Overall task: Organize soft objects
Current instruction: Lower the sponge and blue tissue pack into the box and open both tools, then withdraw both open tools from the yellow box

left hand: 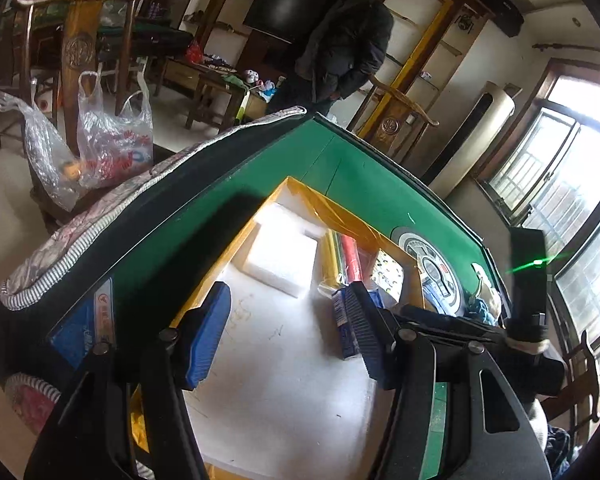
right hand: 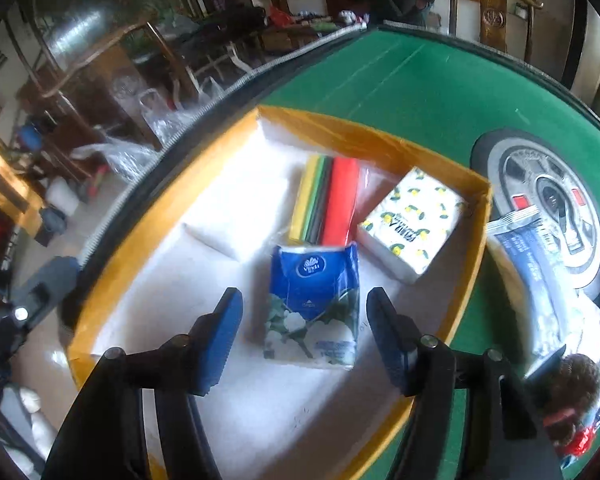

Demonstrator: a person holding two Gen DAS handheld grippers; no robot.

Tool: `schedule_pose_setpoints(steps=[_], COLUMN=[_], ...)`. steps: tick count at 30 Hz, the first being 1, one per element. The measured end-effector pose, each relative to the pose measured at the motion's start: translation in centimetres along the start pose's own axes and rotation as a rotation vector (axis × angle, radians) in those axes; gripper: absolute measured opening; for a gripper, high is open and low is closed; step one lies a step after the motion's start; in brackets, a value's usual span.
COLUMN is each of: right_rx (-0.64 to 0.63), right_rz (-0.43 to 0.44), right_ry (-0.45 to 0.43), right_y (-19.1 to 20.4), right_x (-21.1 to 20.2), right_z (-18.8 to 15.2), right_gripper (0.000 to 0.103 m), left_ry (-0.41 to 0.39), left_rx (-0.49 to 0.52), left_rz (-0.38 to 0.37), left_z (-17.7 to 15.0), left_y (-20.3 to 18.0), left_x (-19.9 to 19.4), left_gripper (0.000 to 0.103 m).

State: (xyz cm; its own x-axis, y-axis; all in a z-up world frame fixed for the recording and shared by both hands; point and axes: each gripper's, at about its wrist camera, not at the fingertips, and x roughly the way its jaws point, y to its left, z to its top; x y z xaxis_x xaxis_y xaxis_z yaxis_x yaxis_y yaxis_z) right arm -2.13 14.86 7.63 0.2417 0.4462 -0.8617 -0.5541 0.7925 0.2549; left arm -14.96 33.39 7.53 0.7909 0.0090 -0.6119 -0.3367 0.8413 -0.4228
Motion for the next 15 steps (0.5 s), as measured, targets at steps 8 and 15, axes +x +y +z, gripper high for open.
schedule_pose_setpoints(steps=[8,15], right_rx=[0.056,0.213], right_rz=[-0.053,-0.052], right_ry=[-0.192,-0.325], right_y=[-2.4,-5.8], right_x=[-6.2,-9.1], right_z=[-4.8,-8.9], right_gripper=[0.066,0.073], left_ry=[-0.153,-0.161], left_rx=[0.264,0.418], left_rz=[0.221,0.269], left_z=[-1.8,-3.6], left_y=[-6.9,-11.4], left_x=[-2.8,-2.4], left_gripper=[0.069,0.071])
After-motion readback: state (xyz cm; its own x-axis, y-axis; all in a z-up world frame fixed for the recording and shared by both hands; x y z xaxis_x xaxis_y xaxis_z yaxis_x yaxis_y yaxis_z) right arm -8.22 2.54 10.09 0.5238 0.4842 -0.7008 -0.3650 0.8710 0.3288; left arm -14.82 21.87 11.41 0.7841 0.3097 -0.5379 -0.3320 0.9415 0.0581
